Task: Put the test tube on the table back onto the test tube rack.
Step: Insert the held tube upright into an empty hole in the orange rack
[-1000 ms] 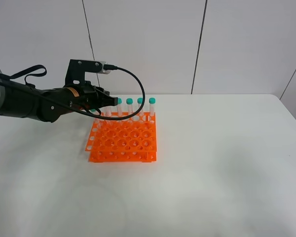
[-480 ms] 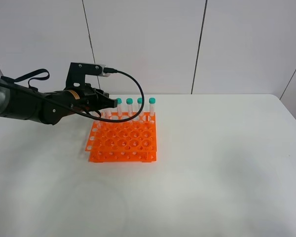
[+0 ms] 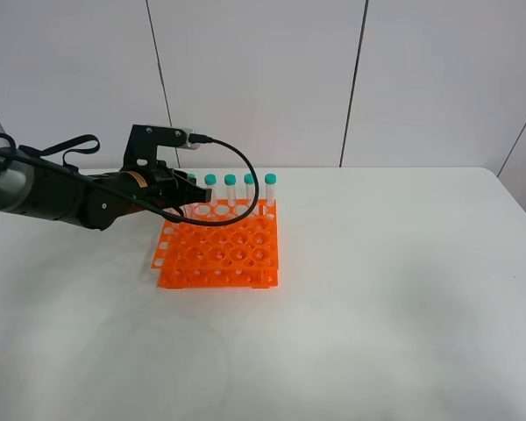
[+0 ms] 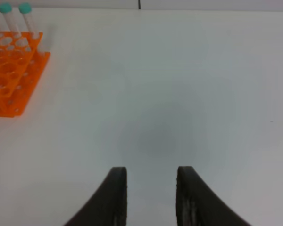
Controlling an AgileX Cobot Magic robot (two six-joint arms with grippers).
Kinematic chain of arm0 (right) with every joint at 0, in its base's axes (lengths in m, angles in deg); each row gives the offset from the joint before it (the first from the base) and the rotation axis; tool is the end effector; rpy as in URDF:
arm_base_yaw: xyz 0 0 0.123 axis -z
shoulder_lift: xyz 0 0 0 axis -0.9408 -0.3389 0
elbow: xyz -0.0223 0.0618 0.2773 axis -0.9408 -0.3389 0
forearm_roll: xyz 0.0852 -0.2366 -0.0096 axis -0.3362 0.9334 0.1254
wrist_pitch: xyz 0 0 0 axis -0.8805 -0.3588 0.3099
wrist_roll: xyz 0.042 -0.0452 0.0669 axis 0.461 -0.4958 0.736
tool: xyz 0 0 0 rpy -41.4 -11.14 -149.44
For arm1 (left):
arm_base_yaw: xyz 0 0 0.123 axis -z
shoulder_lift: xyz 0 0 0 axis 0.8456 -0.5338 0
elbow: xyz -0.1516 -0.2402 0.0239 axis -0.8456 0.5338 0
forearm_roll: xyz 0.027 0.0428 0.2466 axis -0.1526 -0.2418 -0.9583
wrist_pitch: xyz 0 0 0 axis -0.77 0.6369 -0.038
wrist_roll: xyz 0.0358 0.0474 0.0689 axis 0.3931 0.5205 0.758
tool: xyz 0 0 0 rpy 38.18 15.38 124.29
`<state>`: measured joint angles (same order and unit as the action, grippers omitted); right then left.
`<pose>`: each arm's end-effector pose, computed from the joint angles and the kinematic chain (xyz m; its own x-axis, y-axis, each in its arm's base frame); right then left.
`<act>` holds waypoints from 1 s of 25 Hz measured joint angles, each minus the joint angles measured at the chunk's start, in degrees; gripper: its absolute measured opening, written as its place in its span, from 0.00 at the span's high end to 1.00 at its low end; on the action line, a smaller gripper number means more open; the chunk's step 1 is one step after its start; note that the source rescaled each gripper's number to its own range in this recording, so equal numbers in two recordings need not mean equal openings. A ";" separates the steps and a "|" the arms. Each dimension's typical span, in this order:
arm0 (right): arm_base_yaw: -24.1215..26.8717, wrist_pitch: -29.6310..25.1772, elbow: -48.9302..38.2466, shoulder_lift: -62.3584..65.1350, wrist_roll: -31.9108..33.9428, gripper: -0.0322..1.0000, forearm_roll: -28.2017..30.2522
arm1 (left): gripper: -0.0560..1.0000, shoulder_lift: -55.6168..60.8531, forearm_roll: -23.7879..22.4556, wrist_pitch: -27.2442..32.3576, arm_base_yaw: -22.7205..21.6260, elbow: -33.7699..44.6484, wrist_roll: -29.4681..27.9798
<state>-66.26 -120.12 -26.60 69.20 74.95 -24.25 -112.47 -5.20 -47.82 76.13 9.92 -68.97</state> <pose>-0.0092 0.0091 0.2830 -0.4413 0.0037 -0.8974 -0.0265 0.9995 0.0172 0.3743 -0.1228 0.1624 -0.4165 0.1041 -0.9032 0.2875 0.9575 -0.0222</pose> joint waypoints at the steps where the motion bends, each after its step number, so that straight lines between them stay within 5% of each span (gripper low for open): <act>1: 0.00 0.00 0.00 0.00 0.00 0.69 0.00 | 0.95 -0.35 0.00 0.00 0.00 0.00 -0.37; 25: 0.00 0.00 0.00 0.00 0.00 0.69 0.00 | 0.95 -4.11 -0.48 -4.85 0.00 -0.06 -2.12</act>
<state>-66.26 -120.12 -26.60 69.20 74.95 -24.25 -116.58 -5.68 -52.67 76.13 9.86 -71.09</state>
